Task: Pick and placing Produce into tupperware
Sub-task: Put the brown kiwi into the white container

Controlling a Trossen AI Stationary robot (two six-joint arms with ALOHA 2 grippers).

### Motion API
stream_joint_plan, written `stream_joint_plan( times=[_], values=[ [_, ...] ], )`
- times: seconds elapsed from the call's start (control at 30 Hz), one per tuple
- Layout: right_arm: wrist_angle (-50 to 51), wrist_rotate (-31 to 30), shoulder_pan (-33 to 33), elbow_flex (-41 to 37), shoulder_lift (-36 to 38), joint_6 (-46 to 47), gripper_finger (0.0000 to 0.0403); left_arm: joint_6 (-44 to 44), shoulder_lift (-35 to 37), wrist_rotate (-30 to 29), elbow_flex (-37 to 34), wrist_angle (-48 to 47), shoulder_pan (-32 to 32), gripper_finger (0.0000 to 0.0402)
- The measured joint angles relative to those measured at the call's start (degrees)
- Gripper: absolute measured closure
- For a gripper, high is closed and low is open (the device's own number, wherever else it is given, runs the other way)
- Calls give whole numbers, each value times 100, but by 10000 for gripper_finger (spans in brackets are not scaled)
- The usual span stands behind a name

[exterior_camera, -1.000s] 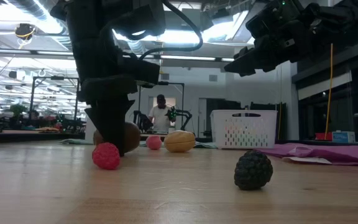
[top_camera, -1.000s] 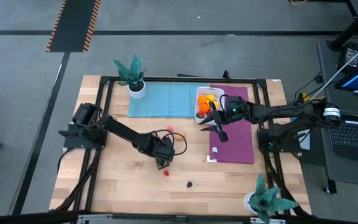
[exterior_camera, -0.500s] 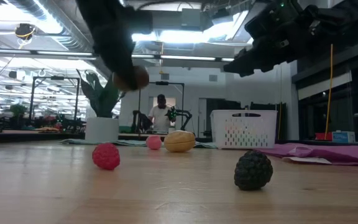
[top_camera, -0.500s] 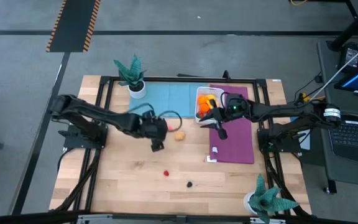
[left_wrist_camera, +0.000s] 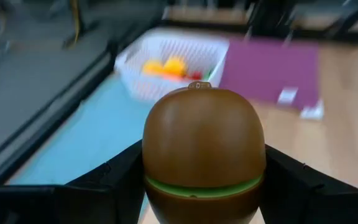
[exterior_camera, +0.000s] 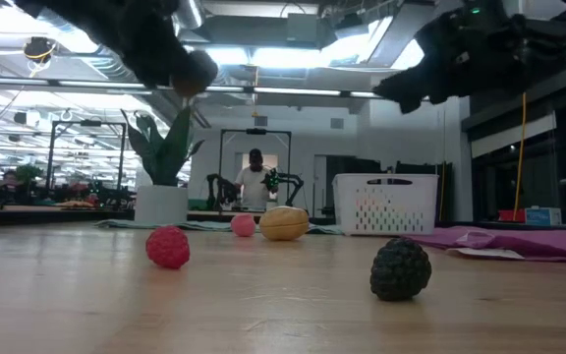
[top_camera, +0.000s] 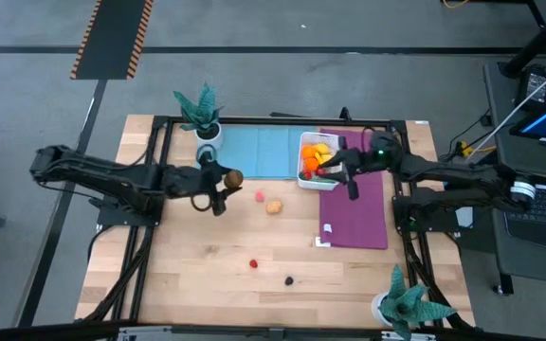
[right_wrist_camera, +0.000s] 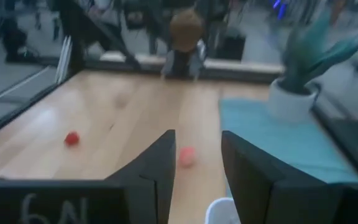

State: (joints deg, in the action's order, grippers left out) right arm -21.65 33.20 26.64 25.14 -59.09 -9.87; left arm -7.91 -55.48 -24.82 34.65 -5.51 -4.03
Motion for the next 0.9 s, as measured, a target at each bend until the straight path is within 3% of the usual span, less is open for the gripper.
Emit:
stream_joint_plan(
  times=[0.17,0.37,0.53,0.73,0.9],
  values=[
    [-770,94,96,-669,606,172,273,594,504,991,-1027,1929,244,168],
    [-1495,171,94,-1226,730,522,273,702,400,1754,-1932,3533,562,168],
    [-2190,669,55,-1543,713,774,273,853,198,2098,-2212,4380,607,168],
    [-2331,701,-270,-1772,713,642,273,1020,-442,2206,-2223,5096,607,168],
    [-2401,694,-559,-1803,711,509,273,1120,-1073,2663,-2223,5970,725,168]
  ],
)
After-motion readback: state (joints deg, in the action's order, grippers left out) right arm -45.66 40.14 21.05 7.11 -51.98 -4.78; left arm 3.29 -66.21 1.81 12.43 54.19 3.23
